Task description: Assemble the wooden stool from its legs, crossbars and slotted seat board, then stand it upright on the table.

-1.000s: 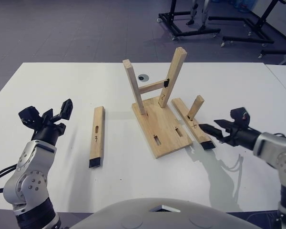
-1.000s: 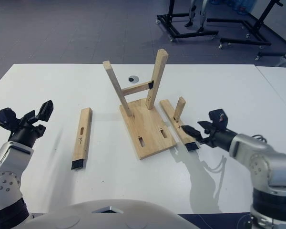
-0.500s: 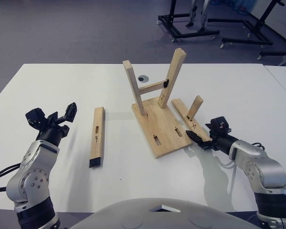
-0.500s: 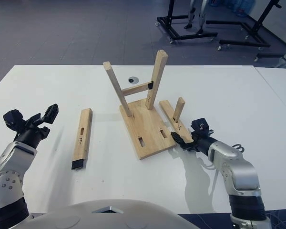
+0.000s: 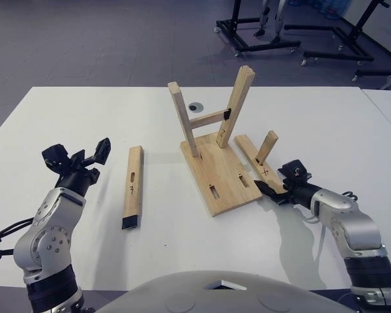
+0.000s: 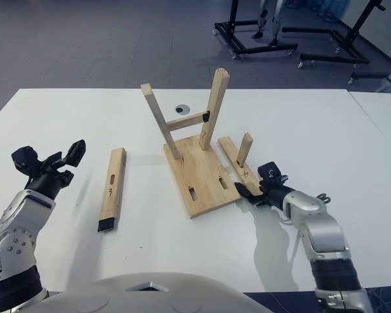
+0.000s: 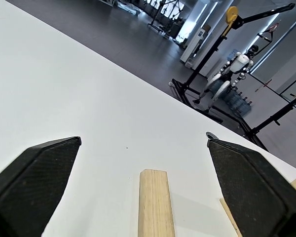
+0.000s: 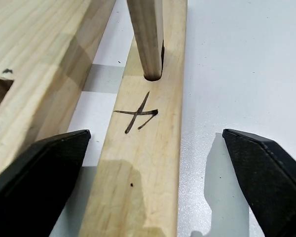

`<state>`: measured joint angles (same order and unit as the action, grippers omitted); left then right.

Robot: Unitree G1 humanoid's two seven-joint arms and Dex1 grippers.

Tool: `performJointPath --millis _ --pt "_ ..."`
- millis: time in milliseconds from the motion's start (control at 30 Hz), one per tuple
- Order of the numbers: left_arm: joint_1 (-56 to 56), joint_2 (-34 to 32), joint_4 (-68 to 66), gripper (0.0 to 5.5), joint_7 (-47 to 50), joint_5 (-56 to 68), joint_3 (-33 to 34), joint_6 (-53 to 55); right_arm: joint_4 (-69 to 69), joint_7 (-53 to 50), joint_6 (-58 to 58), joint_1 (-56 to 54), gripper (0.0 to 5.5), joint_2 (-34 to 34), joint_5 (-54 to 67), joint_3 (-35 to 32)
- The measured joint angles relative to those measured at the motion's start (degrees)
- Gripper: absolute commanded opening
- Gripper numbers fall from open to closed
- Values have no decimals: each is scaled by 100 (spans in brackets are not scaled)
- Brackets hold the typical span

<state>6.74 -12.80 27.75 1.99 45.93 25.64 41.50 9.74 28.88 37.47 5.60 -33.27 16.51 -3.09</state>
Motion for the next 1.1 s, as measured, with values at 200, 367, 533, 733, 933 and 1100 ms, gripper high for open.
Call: performJointPath --millis 200,367,533,733,933,1100 --pt "-89 1 -26 470 97 117 172 7 -115 154 -22 7 339 -149 -11 -114" --pt "-294 -8 -115 470 231 338 347 39 -87 327 -292 91 249 -295 -129 1" --pt "-352 -139 -209 470 250 365 382 63 -104 397 -558 143 204 -306 -244 85" --pt "-389 -201 -213 470 217 436 367 86 -274 474 -618 97 204 -218 -127 -24" --pt "-729 -511 -321 470 -132 1861 757 364 -1134 742 -70 -697 204 -274 820 -1188" --pt "-951 -1457 -668 470 -1085 4231 1097 946 -2313 1523 619 -2183 204 -964 1876 -2176"
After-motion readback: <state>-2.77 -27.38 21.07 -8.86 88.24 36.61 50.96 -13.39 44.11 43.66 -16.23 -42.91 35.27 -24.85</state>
